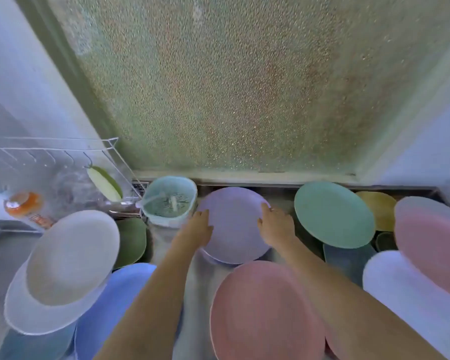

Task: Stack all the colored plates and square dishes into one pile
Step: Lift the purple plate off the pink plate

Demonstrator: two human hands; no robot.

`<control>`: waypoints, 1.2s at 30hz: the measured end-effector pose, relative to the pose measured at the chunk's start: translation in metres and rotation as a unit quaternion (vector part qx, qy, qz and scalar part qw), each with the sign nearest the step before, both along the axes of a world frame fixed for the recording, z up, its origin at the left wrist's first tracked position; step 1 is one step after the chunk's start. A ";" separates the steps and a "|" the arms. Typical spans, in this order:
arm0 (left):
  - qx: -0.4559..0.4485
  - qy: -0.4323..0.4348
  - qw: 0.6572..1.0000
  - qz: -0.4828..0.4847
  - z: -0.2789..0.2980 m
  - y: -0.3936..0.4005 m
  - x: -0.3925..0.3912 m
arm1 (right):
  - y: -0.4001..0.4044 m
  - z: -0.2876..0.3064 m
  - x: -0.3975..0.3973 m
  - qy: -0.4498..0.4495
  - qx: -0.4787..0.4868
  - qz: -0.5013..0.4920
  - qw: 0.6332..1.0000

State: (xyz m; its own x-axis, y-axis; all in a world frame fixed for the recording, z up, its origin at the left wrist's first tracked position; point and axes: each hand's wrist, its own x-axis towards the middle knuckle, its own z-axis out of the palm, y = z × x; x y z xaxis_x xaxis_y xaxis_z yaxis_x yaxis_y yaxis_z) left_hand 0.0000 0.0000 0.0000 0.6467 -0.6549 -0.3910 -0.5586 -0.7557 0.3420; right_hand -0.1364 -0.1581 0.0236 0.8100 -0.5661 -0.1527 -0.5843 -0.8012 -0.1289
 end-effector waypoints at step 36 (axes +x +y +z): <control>0.003 0.083 0.996 0.025 -0.042 0.045 -0.094 | 0.011 -0.047 -0.082 -0.242 0.209 -0.371 0.872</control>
